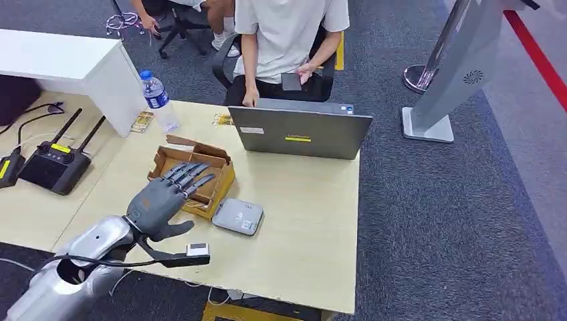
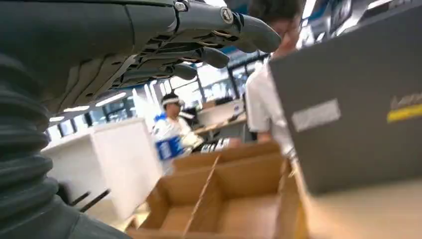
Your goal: Pass the card to the sensor for recognition and then transmit it.
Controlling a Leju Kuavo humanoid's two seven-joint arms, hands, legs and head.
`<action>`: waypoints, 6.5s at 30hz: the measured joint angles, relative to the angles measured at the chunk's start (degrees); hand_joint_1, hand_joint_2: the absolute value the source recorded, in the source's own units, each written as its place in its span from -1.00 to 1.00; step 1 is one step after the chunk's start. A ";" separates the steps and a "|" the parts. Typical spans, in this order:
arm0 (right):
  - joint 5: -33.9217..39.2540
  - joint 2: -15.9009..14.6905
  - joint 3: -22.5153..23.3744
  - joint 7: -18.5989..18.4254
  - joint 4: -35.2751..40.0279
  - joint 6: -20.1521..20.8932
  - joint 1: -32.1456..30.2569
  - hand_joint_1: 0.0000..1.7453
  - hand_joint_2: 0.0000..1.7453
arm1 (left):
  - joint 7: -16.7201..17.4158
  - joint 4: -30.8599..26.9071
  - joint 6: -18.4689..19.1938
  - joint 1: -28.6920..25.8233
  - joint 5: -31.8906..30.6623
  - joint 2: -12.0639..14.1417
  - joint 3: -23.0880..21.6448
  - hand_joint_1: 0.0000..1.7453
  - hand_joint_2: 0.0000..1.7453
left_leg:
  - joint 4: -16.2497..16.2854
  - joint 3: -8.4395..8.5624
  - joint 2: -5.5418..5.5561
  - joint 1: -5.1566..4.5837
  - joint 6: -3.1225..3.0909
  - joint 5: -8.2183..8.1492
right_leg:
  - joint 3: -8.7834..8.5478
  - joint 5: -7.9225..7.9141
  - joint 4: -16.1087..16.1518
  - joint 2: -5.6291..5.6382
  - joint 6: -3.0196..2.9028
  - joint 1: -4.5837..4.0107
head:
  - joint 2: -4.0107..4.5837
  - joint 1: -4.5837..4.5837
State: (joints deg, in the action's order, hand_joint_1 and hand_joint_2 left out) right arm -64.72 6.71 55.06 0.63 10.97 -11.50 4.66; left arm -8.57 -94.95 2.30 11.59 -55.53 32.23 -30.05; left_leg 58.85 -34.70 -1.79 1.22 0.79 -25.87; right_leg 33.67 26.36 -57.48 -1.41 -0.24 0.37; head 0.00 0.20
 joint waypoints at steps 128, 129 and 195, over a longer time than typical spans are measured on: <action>-3.78 0.00 0.15 -0.44 0.00 0.42 0.28 -1.00 -1.00 | -0.44 5.26 -14.15 -2.07 -8.24 -12.23 7.54 1.00 1.00 | 0.01 -0.04 0.04 -0.02 0.06 -0.05 | 0.00 -0.01 0.00 -0.03 0.01 0.01 | 0.00 0.00; -3.74 0.00 0.20 -0.39 0.00 0.35 0.24 -1.00 -1.00 | -1.07 2.83 -14.78 -3.17 -8.09 -11.77 7.56 1.00 1.00 | 0.01 -0.03 0.03 -0.02 0.06 -0.06 | 0.02 -0.01 0.00 -0.02 0.01 0.01 | 0.00 0.00; -8.96 0.31 -0.20 0.44 0.00 1.16 0.11 -1.00 -1.00 | -4.46 40.85 -28.22 20.80 -1.01 9.90 35.09 -1.00 1.00 | -0.13 -0.24 -0.89 0.04 0.45 0.07 | 0.68 -0.19 -0.40 1.00 -0.31 -0.02 | 0.00 0.00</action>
State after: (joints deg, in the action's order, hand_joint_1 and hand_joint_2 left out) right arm -73.68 7.02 54.86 1.07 10.97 -10.34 4.76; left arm -13.03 -54.10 -25.93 32.39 -56.54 42.13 5.04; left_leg 58.72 -34.95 -2.68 1.26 1.24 -25.80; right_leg 34.35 26.17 -57.88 -0.41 -0.55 0.36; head 0.00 0.20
